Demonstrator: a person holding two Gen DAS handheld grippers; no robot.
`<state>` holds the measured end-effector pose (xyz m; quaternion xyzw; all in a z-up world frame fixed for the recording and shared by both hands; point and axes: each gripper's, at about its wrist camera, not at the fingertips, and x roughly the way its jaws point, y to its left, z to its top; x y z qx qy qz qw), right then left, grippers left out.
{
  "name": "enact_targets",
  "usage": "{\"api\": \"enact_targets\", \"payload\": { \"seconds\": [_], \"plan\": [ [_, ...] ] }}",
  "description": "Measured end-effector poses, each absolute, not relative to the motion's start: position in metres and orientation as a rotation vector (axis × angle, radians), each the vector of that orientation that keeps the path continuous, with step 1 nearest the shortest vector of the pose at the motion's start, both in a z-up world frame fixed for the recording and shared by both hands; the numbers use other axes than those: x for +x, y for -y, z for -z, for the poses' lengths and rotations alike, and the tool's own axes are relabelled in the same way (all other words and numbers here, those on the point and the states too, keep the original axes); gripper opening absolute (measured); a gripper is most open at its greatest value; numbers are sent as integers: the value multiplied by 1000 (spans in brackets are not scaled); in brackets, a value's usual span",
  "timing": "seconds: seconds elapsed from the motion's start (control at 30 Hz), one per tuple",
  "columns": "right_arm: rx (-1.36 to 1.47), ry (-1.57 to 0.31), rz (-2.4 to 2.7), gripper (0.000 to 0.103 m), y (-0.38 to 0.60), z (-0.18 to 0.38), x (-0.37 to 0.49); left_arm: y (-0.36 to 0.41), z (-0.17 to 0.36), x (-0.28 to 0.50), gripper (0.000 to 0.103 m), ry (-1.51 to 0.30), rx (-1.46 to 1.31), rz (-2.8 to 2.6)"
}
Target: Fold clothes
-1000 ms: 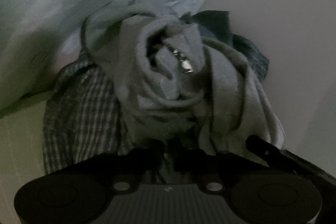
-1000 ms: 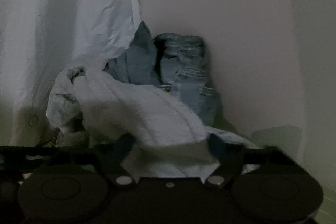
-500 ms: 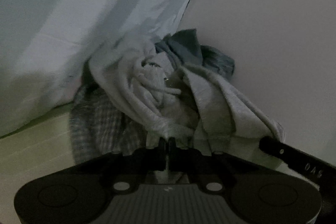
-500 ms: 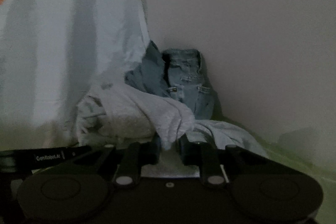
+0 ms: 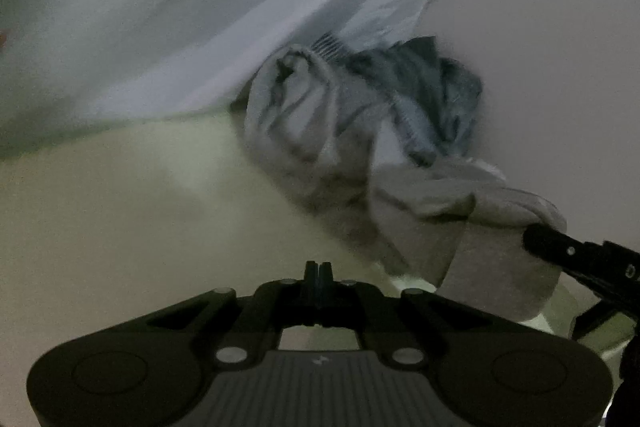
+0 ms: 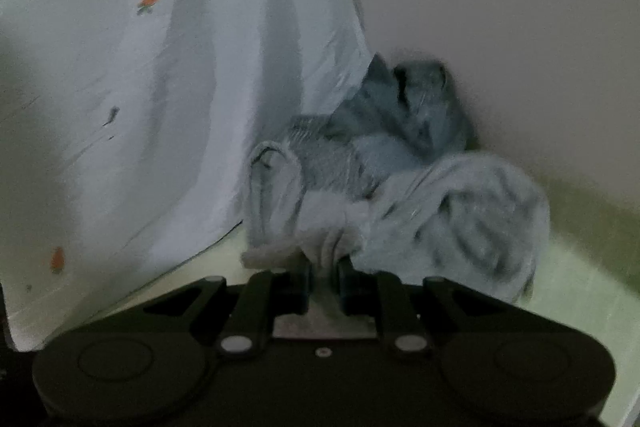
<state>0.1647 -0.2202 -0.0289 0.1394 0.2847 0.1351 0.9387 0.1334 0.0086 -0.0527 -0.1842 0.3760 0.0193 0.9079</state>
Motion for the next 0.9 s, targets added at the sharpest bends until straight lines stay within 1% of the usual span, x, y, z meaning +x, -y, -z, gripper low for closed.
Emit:
{"api": "enact_targets", "payload": {
  "seconds": [0.27,0.3,0.33,0.53,0.63,0.77,0.9],
  "plan": [
    [294,-629,-278,12,202,41,104,-49,59,47,0,-794,-399,-130],
    [285,-634,-287,12,197,42,99,-57,59,36,0,-793,-402,-149],
    [274,-637,-302,9,190,44,93,-65,59,25,0,-792,-404,-170],
    [106,-633,-473,8,105,46,62,-128,68,-51,0,-797,-456,-328],
    [109,-654,-469,8,83,54,54,-155,73,-80,0,-806,-476,-386],
    [190,-683,-427,8,84,59,50,-175,77,-101,0,-803,-512,-427],
    [269,-655,-384,8,101,50,54,-175,83,-95,0,-828,-535,-419]
  ]
}}
